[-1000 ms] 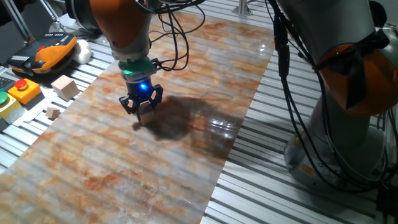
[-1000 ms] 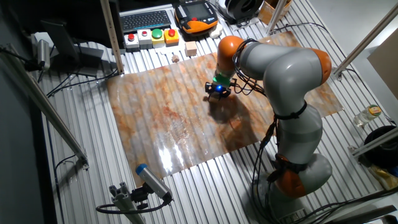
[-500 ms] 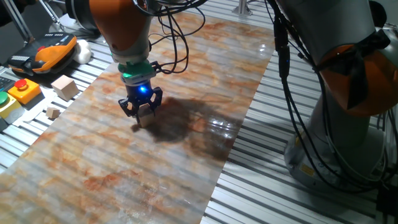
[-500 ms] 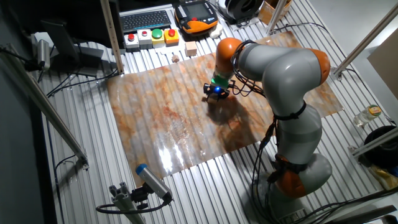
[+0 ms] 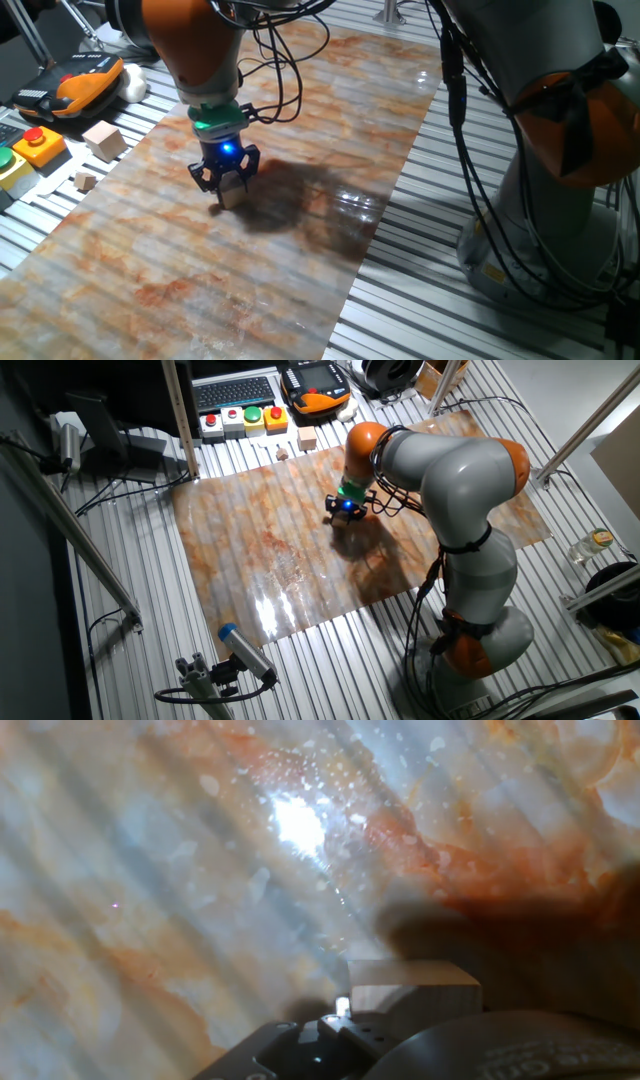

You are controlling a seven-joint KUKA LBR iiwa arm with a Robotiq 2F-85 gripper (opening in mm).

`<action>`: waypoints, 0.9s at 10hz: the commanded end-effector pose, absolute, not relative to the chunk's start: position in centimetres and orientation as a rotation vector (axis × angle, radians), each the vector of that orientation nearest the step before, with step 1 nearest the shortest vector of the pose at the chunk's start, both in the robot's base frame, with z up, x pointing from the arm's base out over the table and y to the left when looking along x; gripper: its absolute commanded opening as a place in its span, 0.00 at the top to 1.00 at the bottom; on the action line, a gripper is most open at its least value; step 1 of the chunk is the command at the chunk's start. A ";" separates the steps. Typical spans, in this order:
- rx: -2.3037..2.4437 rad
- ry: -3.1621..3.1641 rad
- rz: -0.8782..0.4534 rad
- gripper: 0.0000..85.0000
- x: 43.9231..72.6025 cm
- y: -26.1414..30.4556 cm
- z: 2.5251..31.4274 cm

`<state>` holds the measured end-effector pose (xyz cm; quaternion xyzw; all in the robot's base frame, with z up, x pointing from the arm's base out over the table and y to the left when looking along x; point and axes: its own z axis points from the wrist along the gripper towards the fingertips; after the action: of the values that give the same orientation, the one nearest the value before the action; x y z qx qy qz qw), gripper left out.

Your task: Hold a small block with the gripper and sweep it from left to right on the table

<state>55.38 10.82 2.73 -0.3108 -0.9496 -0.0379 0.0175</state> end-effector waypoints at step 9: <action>-1.007 -2.936 -0.124 1.00 54.9 12.4 2.7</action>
<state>54.80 12.51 2.64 -0.3241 -0.9450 -0.0396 0.0177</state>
